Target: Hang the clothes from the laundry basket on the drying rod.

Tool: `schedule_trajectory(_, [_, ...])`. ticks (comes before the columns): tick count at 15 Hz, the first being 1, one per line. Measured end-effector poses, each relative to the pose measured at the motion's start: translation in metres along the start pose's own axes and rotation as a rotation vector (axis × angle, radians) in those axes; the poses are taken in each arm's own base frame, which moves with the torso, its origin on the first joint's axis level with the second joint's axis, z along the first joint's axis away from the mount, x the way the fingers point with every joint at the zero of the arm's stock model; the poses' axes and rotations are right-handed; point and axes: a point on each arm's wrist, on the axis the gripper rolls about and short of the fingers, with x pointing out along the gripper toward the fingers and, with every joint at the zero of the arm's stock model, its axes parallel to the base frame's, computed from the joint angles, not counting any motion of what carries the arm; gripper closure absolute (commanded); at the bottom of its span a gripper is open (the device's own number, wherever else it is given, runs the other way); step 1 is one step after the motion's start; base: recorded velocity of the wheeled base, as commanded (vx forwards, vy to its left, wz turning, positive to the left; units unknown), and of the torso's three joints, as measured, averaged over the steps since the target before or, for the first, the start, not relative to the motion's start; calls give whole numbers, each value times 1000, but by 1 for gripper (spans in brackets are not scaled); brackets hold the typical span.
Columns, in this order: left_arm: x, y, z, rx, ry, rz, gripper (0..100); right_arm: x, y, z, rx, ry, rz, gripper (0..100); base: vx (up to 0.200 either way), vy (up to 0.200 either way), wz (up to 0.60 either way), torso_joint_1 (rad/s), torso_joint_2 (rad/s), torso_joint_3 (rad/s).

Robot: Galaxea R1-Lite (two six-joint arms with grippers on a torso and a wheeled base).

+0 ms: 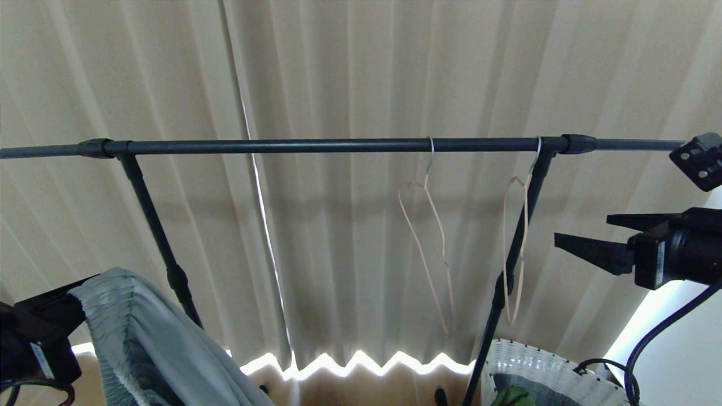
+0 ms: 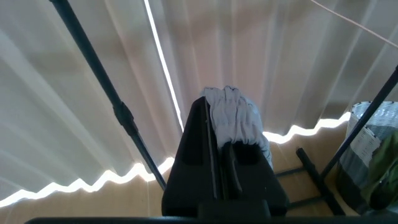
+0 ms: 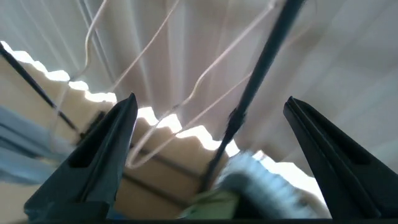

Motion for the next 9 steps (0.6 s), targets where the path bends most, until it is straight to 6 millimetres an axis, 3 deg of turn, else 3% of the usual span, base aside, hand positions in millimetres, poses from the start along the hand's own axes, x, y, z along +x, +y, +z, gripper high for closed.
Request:
schedule_trajectory(3, [1, 0, 1, -2, -3, 0, 100, 25, 8, 6, 19, 45, -76, 0, 0, 0, 0, 0, 0, 0])
schedule_trajectory(9, [2, 0, 2, -15, -18, 3, 100, 72, 20, -3, 41, 118, -201, 0, 0, 0, 0, 0, 0, 0])
